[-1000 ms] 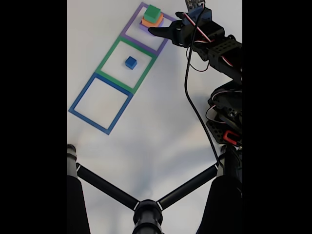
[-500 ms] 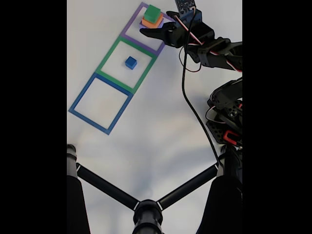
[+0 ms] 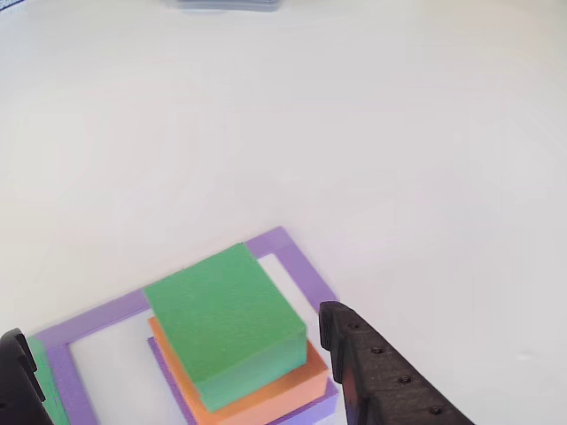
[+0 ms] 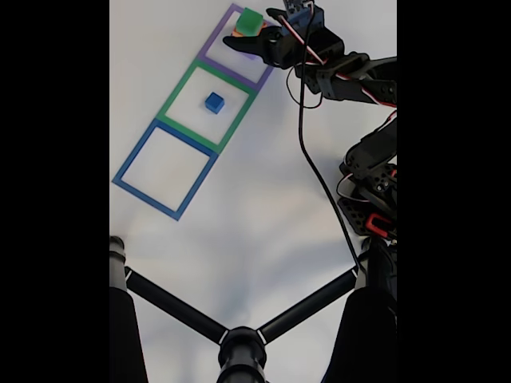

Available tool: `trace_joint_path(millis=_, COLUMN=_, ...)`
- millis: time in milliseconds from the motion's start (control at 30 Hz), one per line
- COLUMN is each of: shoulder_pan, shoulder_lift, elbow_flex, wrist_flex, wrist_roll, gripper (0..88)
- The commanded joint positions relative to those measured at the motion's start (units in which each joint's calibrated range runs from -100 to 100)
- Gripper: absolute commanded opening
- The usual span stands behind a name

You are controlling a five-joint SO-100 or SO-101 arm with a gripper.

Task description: Tower of hanoi

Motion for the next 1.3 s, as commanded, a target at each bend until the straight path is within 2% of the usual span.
trace_joint_path(millis=0, shoulder_pan=-1.37, shoulder_lift=-0.27, elbow_flex=-2.42, wrist_flex=-1.88, wrist_roll=0.00, gripper=41.0)
trace_joint_path(millis=767, shoulder_pan=-1.14, shoulder_lift=3.25, elbow_flex=-4.24, wrist_flex=-3.49, wrist_roll=0.00, gripper=39.9)
trace_joint_path(millis=1267, shoulder_pan=-1.75, shoulder_lift=4.70, elbow_flex=-4.69, wrist_flex=-4.55, wrist_roll=0.00, gripper=33.8)
